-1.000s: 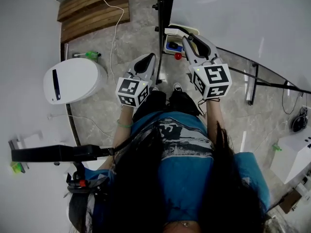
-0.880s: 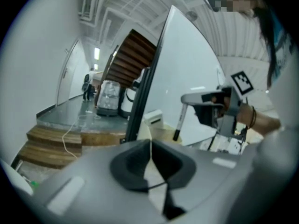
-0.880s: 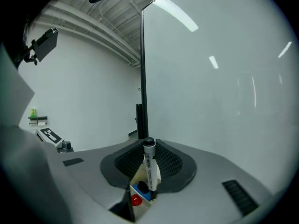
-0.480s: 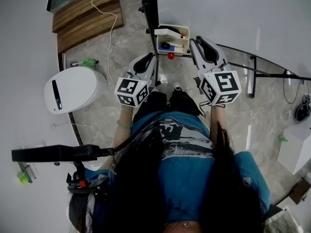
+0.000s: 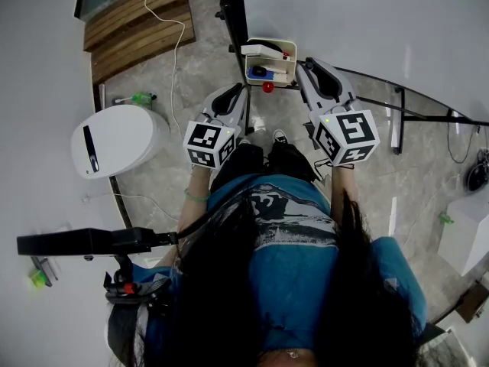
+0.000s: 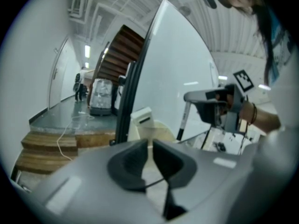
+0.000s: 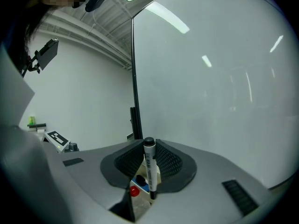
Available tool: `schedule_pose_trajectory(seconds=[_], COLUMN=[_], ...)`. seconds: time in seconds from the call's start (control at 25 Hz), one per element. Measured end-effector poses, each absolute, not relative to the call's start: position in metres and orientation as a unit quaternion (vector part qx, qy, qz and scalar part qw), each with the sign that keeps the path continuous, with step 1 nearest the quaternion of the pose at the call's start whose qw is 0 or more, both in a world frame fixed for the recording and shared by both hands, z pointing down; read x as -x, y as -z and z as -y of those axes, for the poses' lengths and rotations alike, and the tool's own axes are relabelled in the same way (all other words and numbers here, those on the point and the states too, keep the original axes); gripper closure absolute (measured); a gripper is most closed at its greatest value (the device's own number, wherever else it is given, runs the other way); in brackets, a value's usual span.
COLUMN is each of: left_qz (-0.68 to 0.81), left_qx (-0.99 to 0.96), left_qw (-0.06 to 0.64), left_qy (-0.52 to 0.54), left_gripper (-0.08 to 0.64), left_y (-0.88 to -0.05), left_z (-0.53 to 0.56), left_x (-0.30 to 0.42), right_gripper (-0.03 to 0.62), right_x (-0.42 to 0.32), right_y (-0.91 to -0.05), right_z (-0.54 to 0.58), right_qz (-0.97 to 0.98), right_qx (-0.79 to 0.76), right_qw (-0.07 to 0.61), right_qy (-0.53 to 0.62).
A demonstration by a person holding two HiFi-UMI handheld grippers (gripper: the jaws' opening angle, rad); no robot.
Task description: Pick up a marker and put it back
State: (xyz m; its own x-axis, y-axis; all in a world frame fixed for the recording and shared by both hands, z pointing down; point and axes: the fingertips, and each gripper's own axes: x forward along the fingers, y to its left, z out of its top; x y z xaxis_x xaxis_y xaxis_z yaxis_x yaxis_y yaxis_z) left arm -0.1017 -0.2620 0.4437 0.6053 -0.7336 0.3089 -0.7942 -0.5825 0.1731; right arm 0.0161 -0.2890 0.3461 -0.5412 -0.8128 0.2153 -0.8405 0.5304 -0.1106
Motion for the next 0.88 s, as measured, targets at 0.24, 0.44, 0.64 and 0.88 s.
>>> schedule_pose_trajectory(seconds=[0.24, 0.44, 0.64, 0.88], left_qz=[0.437, 0.448, 0.448, 0.450], left_qx=[-0.881, -0.876, -0.875, -0.874], left_qw=[0.143, 0.152, 0.155, 0.156], left_qy=[-0.108, -0.091, -0.094, -0.094], left_gripper=[0.551, 0.549, 0.549, 0.549], left_y=[-0.444, -0.441, -0.443, -0.444], left_z=[0.263, 0.266, 0.266, 0.266], left_x=[0.101, 0.107, 0.107, 0.108], right_gripper=[0.509, 0.510, 0.509, 0.509], right_x=[-0.014, -0.013, -0.013, -0.002], right_y=[-0.342, -0.341, -0.339, -0.334], right_z=[0.292, 0.293, 0.293, 0.295], right_qz=[0.875, 0.876, 0.877, 0.886], right_qx=[-0.469, -0.468, -0.466, -0.451], right_qw=[0.064, 0.063, 0.062, 0.064], right_qy=[-0.097, -0.096, -0.097, -0.088])
